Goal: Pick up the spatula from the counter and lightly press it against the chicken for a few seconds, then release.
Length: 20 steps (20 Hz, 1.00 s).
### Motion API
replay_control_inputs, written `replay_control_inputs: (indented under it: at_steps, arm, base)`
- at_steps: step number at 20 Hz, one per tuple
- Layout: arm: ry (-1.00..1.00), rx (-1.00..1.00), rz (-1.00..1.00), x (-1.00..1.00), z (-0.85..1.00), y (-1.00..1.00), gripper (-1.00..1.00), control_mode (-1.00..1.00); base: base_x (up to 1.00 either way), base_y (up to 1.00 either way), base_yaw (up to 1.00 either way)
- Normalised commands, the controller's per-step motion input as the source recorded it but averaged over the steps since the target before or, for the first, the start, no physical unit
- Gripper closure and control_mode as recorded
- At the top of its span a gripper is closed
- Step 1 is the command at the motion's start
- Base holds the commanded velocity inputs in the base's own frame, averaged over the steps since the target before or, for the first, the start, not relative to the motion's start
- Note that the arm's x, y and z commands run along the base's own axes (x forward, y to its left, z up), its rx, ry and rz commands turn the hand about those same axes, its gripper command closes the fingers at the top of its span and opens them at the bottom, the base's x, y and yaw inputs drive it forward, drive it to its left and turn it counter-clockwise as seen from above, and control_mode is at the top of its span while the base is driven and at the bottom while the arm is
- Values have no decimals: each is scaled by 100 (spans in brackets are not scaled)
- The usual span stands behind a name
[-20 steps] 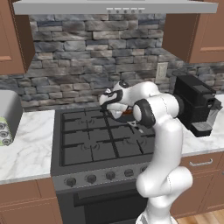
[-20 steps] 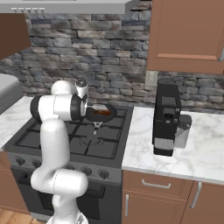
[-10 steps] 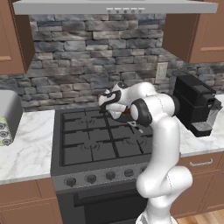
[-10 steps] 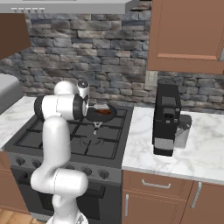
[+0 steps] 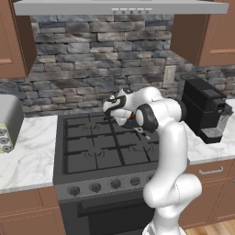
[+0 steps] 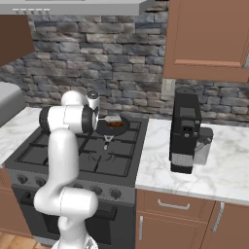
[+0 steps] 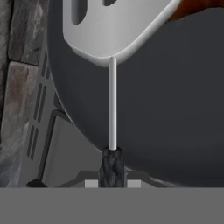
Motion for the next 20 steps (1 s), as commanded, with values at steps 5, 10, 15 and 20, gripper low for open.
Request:
replay_control_inputs:
  at_steps: [5, 10, 15, 20]
  arm:
    - [1, 0, 0, 8, -8, 0, 100, -100]
    - [1, 0, 0, 7, -9, 0, 100, -100]
    - [2, 1, -1, 1, -13, 0, 100, -100]
    - [2, 1, -2, 0, -11, 0, 100, -100]
  base:
    - [0, 0, 0]
    - [0, 0, 0]
    - [0, 0, 0]
    - [0, 0, 0]
